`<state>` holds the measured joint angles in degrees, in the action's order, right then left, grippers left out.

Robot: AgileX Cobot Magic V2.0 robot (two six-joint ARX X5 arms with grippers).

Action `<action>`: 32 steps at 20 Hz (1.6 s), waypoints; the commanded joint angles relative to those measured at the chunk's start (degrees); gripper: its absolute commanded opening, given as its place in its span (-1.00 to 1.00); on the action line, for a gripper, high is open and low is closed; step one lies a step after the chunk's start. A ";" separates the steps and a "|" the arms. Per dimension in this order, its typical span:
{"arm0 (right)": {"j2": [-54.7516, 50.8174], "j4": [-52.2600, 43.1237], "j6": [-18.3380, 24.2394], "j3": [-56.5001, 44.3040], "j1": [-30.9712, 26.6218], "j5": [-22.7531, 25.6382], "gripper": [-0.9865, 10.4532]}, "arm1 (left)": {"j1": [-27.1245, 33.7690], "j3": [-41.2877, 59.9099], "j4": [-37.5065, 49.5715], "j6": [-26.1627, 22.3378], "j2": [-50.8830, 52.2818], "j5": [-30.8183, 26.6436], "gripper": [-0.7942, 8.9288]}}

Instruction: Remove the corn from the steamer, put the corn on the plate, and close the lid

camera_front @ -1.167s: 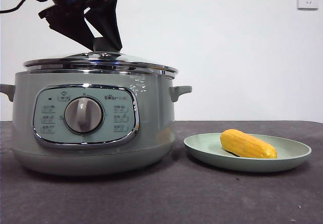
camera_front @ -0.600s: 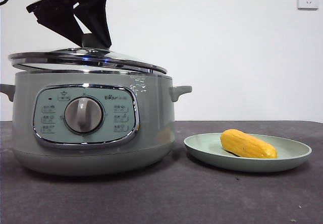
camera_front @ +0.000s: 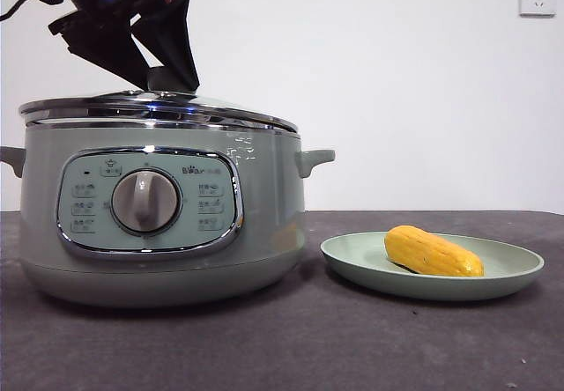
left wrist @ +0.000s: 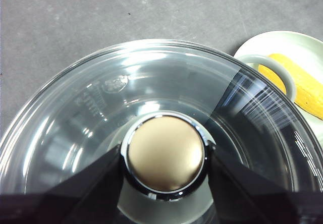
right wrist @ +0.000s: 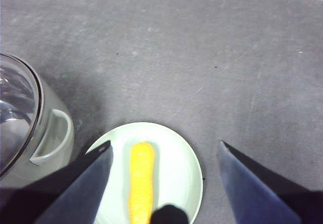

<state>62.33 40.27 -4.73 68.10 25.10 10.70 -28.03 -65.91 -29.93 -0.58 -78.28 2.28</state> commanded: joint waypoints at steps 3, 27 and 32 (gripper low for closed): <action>-0.09 -0.31 -0.35 -0.44 0.02 0.13 -0.22 | -0.13 1.38 0.31 0.81 -0.22 -0.85 0.31; -30.08 -15.10 -2.86 -29.11 0.85 -2.47 -0.85 | -0.17 24.11 5.14 0.48 48.46 -9.79 -0.85; -30.05 -12.17 -7.87 -31.12 0.79 0.63 -0.82 | -0.17 27.21 0.68 1.92 50.42 -9.70 -0.84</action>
<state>32.45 28.42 -10.39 37.30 25.87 11.00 -28.10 -39.00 -28.25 0.58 -27.86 -7.35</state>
